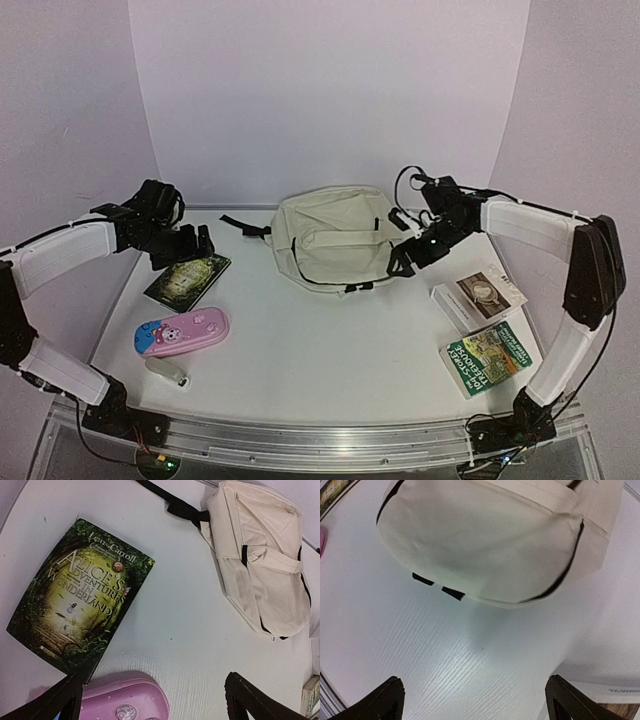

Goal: Pack the student bag
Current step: Adjust the student bag at the center of the board.

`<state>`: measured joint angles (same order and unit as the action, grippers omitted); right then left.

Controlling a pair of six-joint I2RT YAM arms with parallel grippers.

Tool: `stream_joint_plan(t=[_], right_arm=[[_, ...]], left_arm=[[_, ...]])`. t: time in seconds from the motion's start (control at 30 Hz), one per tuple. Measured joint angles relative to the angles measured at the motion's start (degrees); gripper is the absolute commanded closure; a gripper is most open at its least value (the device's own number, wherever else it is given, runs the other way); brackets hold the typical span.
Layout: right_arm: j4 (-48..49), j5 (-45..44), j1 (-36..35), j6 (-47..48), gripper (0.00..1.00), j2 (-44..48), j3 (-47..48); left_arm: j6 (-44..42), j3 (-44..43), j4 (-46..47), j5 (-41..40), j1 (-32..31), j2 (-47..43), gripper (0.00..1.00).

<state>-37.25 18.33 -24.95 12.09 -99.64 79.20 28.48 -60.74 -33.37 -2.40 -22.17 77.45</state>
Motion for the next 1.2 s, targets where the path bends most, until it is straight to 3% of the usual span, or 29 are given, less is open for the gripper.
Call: stream_joint_plan(t=[0.4, 0.57, 0.77, 0.87, 1.0, 1.2], right_arm=[[0.1, -12.9, -14.4, 8.9, 0.03, -21.1, 19.8], [-0.4, -18.0, -17.0, 12.5, 0.22, -27.6, 23.5], [0.4, -22.2, -17.2, 15.1, 0.75, -31.6, 24.6], [0.7, -22.9, -17.6, 16.1, 0.89, -31.5, 24.5], [2.6, -23.5, -19.5, 16.3, 0.95, -29.6, 21.1], [2.2, -20.6, -24.5, 12.9, 0.88, -23.8, 12.8]], left_arm=[[3.2, -0.4, 0.4, 5.8, 0.0, 2.0, 0.0], [4.4, -0.4, 0.4, 6.1, 0.0, 1.9, 0.0], [5.1, -0.3, 0.4, 6.9, 0.0, 1.8, 0.0], [5.4, -0.3, 0.4, 7.0, 0.0, 1.6, 0.0], [5.7, -0.3, 0.5, 7.3, 0.0, 1.6, 0.0], [6.0, -0.3, 1.2, 8.7, 0.0, 3.7, 0.02]])
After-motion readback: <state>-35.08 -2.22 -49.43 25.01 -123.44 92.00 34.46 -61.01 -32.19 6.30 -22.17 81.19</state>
